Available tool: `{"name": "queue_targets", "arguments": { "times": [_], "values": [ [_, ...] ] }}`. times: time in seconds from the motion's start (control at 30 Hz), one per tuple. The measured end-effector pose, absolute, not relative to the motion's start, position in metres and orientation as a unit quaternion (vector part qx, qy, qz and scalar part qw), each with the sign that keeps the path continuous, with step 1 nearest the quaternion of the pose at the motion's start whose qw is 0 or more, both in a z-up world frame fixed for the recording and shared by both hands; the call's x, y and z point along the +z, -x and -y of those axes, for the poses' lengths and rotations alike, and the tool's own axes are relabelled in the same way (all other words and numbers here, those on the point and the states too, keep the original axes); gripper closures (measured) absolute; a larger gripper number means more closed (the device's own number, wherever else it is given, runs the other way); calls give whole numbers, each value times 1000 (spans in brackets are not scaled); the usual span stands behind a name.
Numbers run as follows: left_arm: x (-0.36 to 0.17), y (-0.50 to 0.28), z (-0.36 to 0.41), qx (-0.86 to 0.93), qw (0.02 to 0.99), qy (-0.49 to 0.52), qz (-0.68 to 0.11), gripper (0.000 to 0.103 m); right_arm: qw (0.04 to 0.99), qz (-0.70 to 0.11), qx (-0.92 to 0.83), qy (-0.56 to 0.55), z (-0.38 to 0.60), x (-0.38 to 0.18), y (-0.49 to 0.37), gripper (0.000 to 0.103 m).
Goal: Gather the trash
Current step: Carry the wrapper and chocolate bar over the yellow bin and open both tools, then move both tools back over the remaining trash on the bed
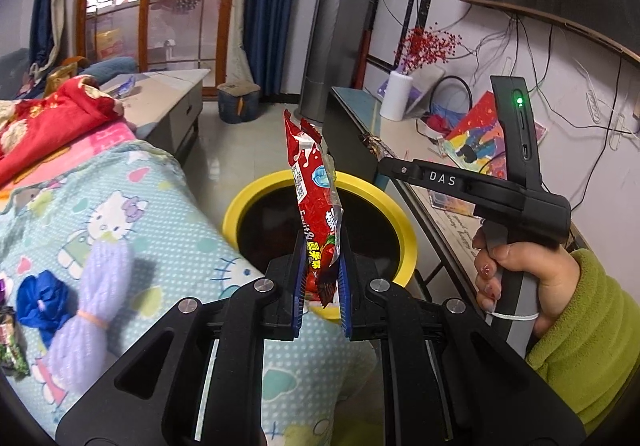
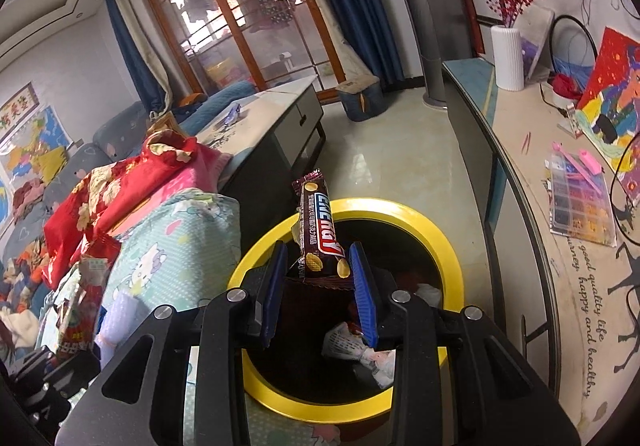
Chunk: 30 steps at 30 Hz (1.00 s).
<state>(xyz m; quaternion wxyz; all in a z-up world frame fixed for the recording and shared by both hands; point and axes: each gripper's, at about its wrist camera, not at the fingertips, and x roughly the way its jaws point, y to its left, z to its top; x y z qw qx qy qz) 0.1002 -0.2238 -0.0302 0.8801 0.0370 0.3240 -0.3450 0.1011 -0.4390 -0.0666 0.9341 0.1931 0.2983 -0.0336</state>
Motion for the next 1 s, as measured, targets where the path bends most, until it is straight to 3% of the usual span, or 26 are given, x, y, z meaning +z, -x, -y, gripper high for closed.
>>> {"name": "queue_targets", "arguments": {
  "times": [0.33,0.37,0.43,0.47,0.5,0.6,0.77,0.83,1.0],
  "values": [
    [-57,-137,249,-347,863,-34,-366,95,924,-310,-38,-220,456,-81,-104,72],
    [-58,-141,251,-346,863,-34,-367,89,924,-310,-39,-223,457,-82,-104,72],
    [-60,-147,252,-340,865,-33,-369,62,922,-311,-36,-228,459,-83,-105,68],
    [-60,-149,250,-336,866,-26,-369,38,921,-312,-38,-231,460,-84,-105,64],
    [-60,-151,247,-335,866,-14,-371,29,919,-312,-41,-236,462,-86,-104,61],
    [-60,-155,236,-323,867,9,-379,16,919,-314,-40,-235,462,-88,-104,60],
    [-52,-151,220,-309,876,26,-370,11,921,-312,-39,-230,458,-87,-104,56],
    [-49,-148,215,-304,880,29,-364,11,924,-307,-41,-225,455,-85,-103,48],
    [-43,-140,203,-295,888,28,-351,11,930,-296,-36,-214,444,-77,-101,43]
  ]
}}
